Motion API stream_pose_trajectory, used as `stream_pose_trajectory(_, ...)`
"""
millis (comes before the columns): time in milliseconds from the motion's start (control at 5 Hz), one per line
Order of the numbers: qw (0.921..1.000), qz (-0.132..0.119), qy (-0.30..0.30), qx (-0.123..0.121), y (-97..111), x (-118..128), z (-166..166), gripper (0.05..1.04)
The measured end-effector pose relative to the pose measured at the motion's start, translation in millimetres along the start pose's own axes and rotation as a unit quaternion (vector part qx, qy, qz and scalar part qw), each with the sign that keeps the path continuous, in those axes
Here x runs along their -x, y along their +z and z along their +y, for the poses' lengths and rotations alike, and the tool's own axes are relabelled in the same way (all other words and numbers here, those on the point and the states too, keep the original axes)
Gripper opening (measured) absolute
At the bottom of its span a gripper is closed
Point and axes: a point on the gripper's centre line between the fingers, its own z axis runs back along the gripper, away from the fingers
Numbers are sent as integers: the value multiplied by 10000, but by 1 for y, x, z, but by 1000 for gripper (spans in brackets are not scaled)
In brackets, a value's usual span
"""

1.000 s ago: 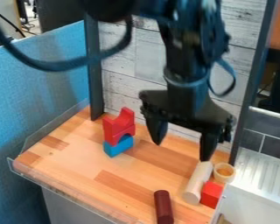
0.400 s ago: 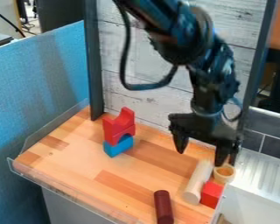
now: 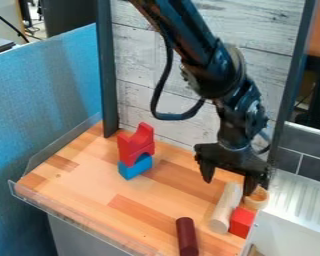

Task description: Takes the cylinder and places it on top of the orange block

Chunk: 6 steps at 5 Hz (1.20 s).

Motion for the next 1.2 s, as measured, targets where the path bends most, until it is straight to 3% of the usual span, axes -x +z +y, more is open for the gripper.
stream_pose_trajectory(400,9998,59,156,-112,-25,-17,18,1000)
stream_pose_trajectory(800,9989,275,244,-286,-48,-9,21,1000)
stream_pose_trajectory(1200,9994,256,169,-162,-50,-1,3,1000)
